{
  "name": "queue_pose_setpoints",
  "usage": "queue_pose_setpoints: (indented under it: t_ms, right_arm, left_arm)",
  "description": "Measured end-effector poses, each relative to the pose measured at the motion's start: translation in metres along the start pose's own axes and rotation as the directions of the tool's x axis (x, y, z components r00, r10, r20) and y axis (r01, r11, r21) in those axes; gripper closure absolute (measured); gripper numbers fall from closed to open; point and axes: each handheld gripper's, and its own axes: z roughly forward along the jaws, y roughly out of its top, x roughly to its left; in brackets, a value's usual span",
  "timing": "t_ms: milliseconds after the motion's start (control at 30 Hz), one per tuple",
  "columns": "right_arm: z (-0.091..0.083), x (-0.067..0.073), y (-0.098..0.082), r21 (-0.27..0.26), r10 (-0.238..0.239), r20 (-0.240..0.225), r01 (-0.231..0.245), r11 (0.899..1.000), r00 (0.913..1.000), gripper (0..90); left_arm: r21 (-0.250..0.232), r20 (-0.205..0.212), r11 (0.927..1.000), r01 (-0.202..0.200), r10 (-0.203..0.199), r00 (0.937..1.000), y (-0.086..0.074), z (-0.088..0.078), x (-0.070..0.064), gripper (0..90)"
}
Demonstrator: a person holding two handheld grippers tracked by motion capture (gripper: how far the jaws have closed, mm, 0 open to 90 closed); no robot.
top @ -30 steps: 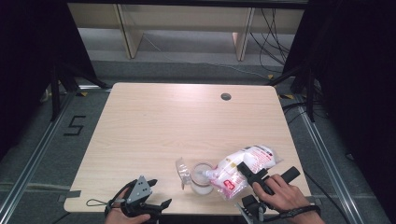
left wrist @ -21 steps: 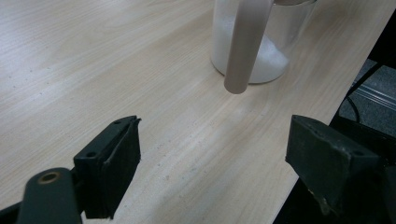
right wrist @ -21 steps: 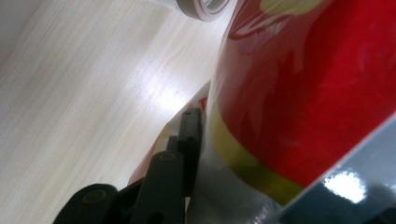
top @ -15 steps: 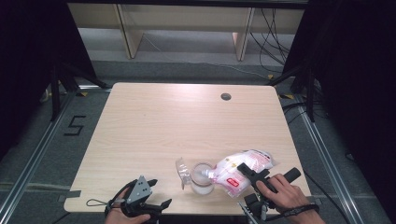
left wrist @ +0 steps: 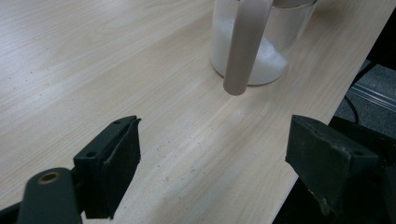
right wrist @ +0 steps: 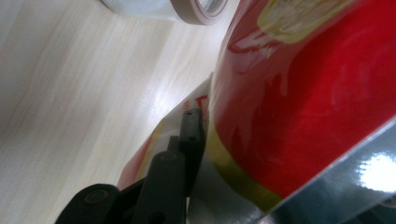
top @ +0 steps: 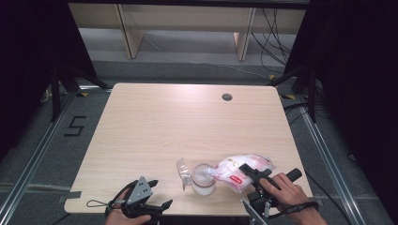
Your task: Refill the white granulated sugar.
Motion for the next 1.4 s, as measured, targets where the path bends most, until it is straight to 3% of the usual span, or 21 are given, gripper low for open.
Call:
queue_pose_setpoints:
  t_ms: [167,233,333,367,600,633,667,700,733,767,833,900,933,1000,1067,1167,1267,1300,1333,1367,1400]
  right_arm:
    - [0.0,-0.001,-0.003,-0.03,0.037,0.008,-0.036,0.999,0.9993,74.9]
    - [0.0,-0.002,-0.003,-0.04,0.025,0.009,-0.025,0.999,0.9996,75.0]
    - [-0.001,-0.004,-0.006,-0.063,0.048,0.026,-0.047,0.997,0.9985,75.2]
    - [-0.002,-0.004,-0.007,-0.062,0.081,0.019,-0.08,0.995,0.9965,75.4]
    - [0.0,-0.006,-0.008,-0.08,0.126,0.016,-0.125,0.989,0.9919,75.6]
    - [0.001,-0.006,-0.01,-0.092,0.171,0.011,-0.169,0.981,0.9852,75.5]
    - [0.001,-0.006,-0.01,-0.092,0.171,0.011,-0.169,0.981,0.9852,75.5]
    - [0.002,-0.006,-0.011,-0.096,0.205,-0.003,-0.204,0.974,0.9788,75.6]
    - [0.001,-0.001,-0.011,-0.083,0.281,-0.006,-0.281,0.956,0.9596,75.6]
    - [0.003,-0.007,-0.012,-0.107,0.217,0.002,-0.216,0.971,0.9762,75.6]
    - [0.004,-0.005,-0.013,-0.113,0.239,-0.012,-0.239,0.964,0.9709,75.6]
    - [0.005,-0.006,-0.014,-0.103,0.224,-0.004,-0.223,0.969,0.9746,75.6]
    - [0.007,-0.004,-0.014,-0.113,0.264,-0.023,-0.265,0.958,0.9643,75.7]
    - [0.008,-0.004,-0.014,-0.12,0.266,-0.016,-0.266,0.956,0.9638,75.7]
    - [0.011,-0.002,-0.018,-0.121,0.304,-0.029,-0.306,0.944,0.9521,76.0]
    - [0.015,-0.002,-0.02,-0.14,0.313,-0.034,-0.314,0.939,0.9493,76.4]
    - [0.015,-0.002,-0.021,-0.118,0.312,-0.019,-0.312,0.943,0.9499,76.7]
    - [0.019,0.001,-0.022,-0.119,0.37,-0.036,-0.371,0.921,0.9285,77.1]
    - [0.019,0.001,-0.022,-0.119,0.37,-0.036,-0.371,0.921,0.9285,77.1]
    - [0.023,0.002,-0.023,-0.116,0.386,-0.039,-0.388,0.915,0.9218,77.3]
    - [0.025,-0.001,-0.023,-0.129,0.354,-0.049,-0.357,0.925,0.934,77.4]
  left_arm:
    - [-0.021,0.007,0.9996,0.019,-0.019,0.9998,0.0,0.0,-0.002,17.4]
    - [-0.023,0.007,0.9995,0.023,-0.023,0.9997,0.0,0.001,-0.002,17.4]
    - [-0.019,0.006,0.9996,0.019,-0.019,0.9998,0.0,0.0,-0.002,17.4]
    - [-0.02,0.006,0.9996,0.018,-0.018,0.9998,0.0,0.0,-0.002,17.4]
    - [-0.022,0.007,0.9996,0.017,-0.016,0.9998,0.0,0.001,-0.002,17.4]
    - [-0.021,0.006,0.9997,0.015,-0.015,0.9999,0.0,0.0,-0.002,17.4]
    - [-0.021,0.006,0.9997,0.015,-0.015,0.9999,0.0,0.0,-0.002,17.4]
    - [-0.021,0.006,0.9997,0.015,-0.015,0.9999,0.0,0.0,-0.002,17.4]
    - [-0.021,0.006,0.9997,0.015,-0.015,0.9999,0.0,0.0,-0.002,17.4]
    - [-0.022,0.007,0.9997,0.015,-0.015,0.9999,0.0,0.0,-0.003,17.4]
    - [-0.017,0.004,0.9998,0.009,-0.008,1.0,0.0,0.0,-0.002,17.4]
    - [-0.02,0.006,0.9997,0.012,-0.012,0.9999,0.0,0.0,-0.003,17.4]
    - [-0.021,0.007,0.9997,0.013,-0.013,0.9999,0.0,0.0,-0.003,17.4]
    - [-0.019,0.002,0.9998,0.01,-0.01,1.0,0.0,0.0,-0.003,17.4]
    - [-0.004,-0.002,1.0,-0.003,0.003,1.0,0.0,0.0,-0.002,17.4]
    - [-0.015,0.004,0.9998,0.011,-0.011,0.9999,0.0,0.001,-0.003,17.4]
    - [-0.004,0.005,1.0,-0.005,0.005,1.0,0.0,0.0,-0.002,17.4]
    - [-0.008,0.008,1.0,0.0,0.0,1.0,0.0,0.0,-0.002,17.4]
    - [-0.008,0.008,1.0,0.0,0.0,1.0,0.0,0.0,-0.002,17.4]
    - [-0.006,0.008,1.0,-0.003,0.003,1.0,0.0,0.0,-0.002,17.4]
    - [-0.01,0.009,0.9999,0.003,-0.003,1.0,0.0,0.001,-0.002,17.4]
